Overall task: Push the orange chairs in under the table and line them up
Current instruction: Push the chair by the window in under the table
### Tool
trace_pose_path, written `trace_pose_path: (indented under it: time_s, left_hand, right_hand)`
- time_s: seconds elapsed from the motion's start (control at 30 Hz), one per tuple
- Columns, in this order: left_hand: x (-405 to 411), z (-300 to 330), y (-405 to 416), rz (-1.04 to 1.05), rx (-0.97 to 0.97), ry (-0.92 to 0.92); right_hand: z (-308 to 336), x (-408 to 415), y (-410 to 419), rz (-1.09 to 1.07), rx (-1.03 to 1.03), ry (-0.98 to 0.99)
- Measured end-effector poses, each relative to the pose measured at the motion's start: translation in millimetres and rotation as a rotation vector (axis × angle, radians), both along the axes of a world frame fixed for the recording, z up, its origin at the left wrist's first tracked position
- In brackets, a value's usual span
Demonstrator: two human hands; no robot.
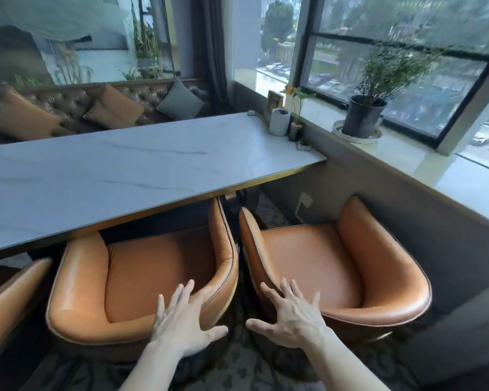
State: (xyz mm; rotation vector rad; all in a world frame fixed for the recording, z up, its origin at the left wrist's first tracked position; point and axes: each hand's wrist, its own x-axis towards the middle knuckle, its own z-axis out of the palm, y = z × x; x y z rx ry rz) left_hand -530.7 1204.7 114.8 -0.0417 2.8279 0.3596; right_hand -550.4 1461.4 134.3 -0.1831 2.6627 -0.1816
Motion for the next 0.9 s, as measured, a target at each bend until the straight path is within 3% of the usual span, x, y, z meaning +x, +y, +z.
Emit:
trace_pose_path:
  time_s: [0.23, 0.47, 0.9]
  left_hand:
    - [26.8, 37.9, 140.1, -0.04, 0.01, 0.141]
    - [23.0, 40.9, 236.7, -0.09, 0.002, 0.162]
    - [-85.5, -16.1, 368.5, -0.134, 0.12, 0.054]
  right_hand:
    - [18.8, 33.4, 146.1, -0.079, -0.009, 0.088]
    - [23.4, 44.0, 230.4, -0.138, -0.004, 0.142]
    - [-1.3, -36.2, 368.4, -0.207, 0.112, 0.069]
